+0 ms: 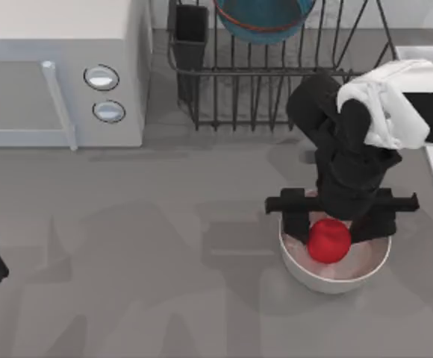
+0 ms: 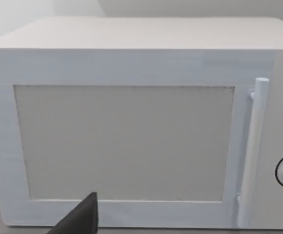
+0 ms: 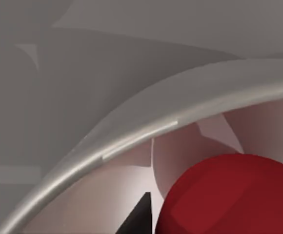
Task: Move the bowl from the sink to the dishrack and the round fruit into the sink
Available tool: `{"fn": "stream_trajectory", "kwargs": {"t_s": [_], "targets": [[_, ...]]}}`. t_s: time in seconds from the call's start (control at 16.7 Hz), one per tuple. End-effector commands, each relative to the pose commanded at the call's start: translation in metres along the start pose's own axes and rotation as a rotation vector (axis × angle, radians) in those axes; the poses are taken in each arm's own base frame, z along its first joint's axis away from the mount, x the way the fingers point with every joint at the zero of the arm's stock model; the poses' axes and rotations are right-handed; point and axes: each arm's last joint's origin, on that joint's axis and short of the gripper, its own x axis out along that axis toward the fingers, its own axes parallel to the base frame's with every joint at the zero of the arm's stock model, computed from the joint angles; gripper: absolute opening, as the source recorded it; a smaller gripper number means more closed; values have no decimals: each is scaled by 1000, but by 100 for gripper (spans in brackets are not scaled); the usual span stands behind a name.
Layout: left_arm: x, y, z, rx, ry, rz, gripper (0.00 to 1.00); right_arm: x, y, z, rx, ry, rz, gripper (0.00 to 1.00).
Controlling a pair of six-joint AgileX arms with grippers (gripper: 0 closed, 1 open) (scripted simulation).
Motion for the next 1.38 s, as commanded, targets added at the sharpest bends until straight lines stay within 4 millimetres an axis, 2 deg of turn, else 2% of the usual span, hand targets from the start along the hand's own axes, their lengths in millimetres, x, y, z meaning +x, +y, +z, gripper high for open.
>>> {"fn": "stream_trajectory", "kwargs": {"t_s": [0.42,0.48,0.66,1.14,1.38], "targets": [[0,0,0,0,0,0,100,0,0,0,0,0,0,0],[0,0,0,0,0,0,100,-19,2,-4,-7,-27,17,0],[0,0,0,0,0,0,100,-30,4,-2,-8,-33,18,0],[0,0,0,0,0,0,100,-112,3,-3,-8,-21,16,0],[0,0,0,0,0,0,100,-119,2,-4,-7,-27,17,0]]}}
